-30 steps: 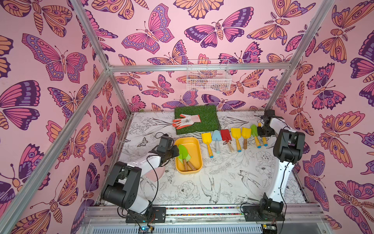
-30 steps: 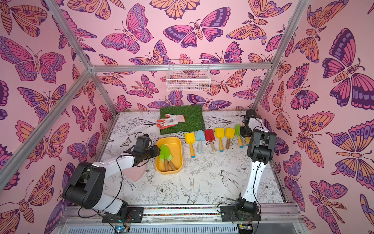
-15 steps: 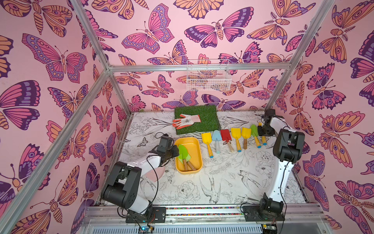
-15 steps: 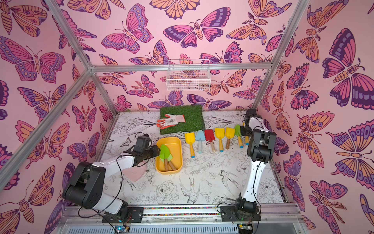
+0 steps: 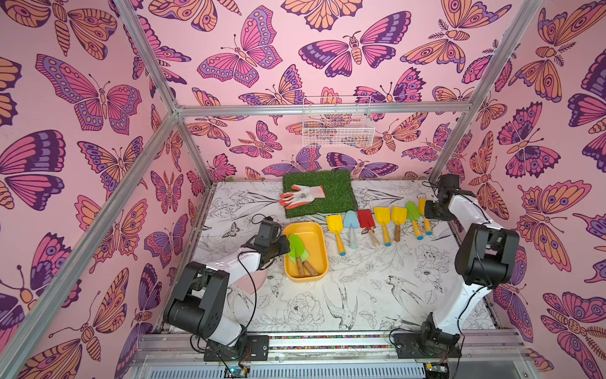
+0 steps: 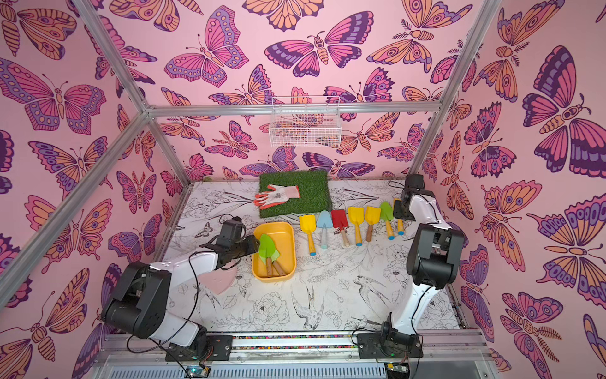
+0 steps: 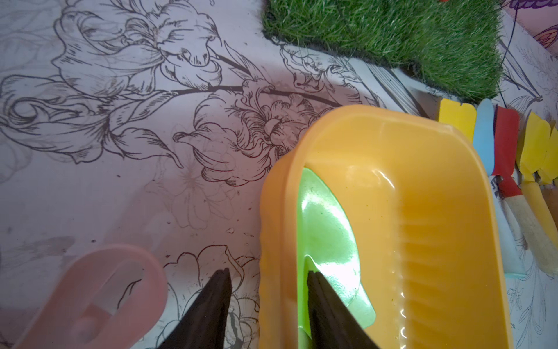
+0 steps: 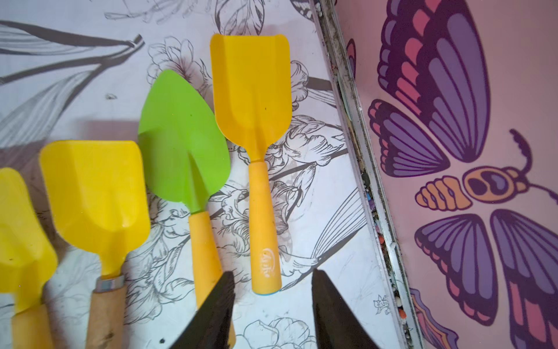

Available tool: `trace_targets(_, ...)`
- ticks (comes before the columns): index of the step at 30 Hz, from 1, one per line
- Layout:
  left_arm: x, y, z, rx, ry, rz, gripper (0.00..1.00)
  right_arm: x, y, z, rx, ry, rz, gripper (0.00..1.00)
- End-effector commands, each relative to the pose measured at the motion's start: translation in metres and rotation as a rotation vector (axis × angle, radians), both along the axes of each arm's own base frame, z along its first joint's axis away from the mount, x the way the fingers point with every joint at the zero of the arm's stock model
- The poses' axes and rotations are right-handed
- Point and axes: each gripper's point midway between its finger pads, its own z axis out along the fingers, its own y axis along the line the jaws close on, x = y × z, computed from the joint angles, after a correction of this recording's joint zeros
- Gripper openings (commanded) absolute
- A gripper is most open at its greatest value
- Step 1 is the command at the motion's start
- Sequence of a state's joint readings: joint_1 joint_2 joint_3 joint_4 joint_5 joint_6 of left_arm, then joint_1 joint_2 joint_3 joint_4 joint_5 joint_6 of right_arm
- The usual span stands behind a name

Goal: Take the shovel out of the storage box
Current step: Place the shovel at the center of the board, then pick up the shovel from the storage box.

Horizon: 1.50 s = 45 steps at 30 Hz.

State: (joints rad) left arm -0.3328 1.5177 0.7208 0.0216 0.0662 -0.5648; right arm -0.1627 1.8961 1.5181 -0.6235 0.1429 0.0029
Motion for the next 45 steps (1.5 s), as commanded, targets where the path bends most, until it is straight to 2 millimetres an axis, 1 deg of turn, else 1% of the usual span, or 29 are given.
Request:
trace_targets(1, -0.004, 0.007, -0.003, 0.024, 0.007, 0.006, 0.48, -0.007, 0.03, -0.001, 0.119, -0.01, -0.013, 0.45)
trace_targets(5, -0.004, 0.007, -0.003, 0.026, 0.005, 0.009, 0.47, -0.014, 0.058, 0.003, 0.183, -0.023, 0.003, 0.42)
trace_targets(7, -0.004, 0.009, -0.005, 0.036, 0.007, 0.011, 0.47, -0.017, 0.077, 0.006, 0.212, -0.034, 0.016, 0.4)
trace_targets(10, -0.004, 0.009, -0.005, 0.036, 0.007, 0.012, 0.47, -0.023, 0.112, 0.011, 0.282, -0.053, 0.066, 0.39)
trace_targets(12, -0.004, 0.008, -0.004, 0.03, 0.006, 0.009, 0.47, -0.029, 0.136, 0.014, 0.292, -0.054, 0.105, 0.38)
trace_targets(15, -0.005, 0.007, -0.002, 0.024, 0.002, 0.007, 0.47, -0.043, 0.177, 0.015, 0.339, -0.046, 0.192, 0.38)
trace_targets(18, -0.005, 0.007, -0.005, 0.025, 0.01, 0.008, 0.47, -0.056, 0.215, 0.016, 0.397, -0.051, 0.256, 0.38)
trace_targets(22, -0.005, 0.004, -0.008, 0.022, 0.02, 0.002, 0.47, -0.076, 0.26, 0.015, 0.43, -0.038, 0.339, 0.38)
trace_targets(27, -0.004, 0.003, -0.008, 0.034, 0.015, -0.001, 0.47, -0.099, 0.302, 0.014, 0.408, -0.029, 0.452, 0.38)
trace_targets(31, -0.004, 0.004, -0.006, 0.043, 0.006, -0.001, 0.47, -0.112, 0.327, 0.011, 0.441, -0.019, 0.486, 0.38)
trace_targets(35, -0.004, 0.006, -0.005, 0.056, -0.003, 0.003, 0.47, -0.126, 0.354, 0.011, 0.447, -0.025, 0.552, 0.36)
trace_targets(37, -0.005, 0.007, -0.006, 0.059, -0.001, 0.004, 0.47, -0.136, 0.37, 0.011, 0.441, -0.01, 0.591, 0.4)
trace_targets(38, -0.004, 0.007, -0.005, 0.057, -0.004, 0.004, 0.47, -0.138, 0.374, 0.013, 0.417, -0.017, 0.599, 0.4)
trace_targets(40, -0.004, 0.006, -0.004, 0.058, -0.007, 0.002, 0.47, -0.148, 0.391, 0.018, 0.405, -0.022, 0.644, 0.41)
trace_targets(42, -0.005, 0.007, -0.004, 0.065, -0.012, 0.003, 0.47, -0.159, 0.409, 0.02, 0.454, -0.015, 0.664, 0.4)
trace_targets(44, -0.004, 0.007, -0.003, 0.069, -0.015, 0.004, 0.47, -0.163, 0.424, 0.023, 0.524, -0.015, 0.654, 0.39)
trace_targets(45, -0.005, 0.007, -0.003, 0.07, -0.014, 0.003, 0.47, -0.164, 0.43, 0.02, 0.56, 0.001, 0.638, 0.37)
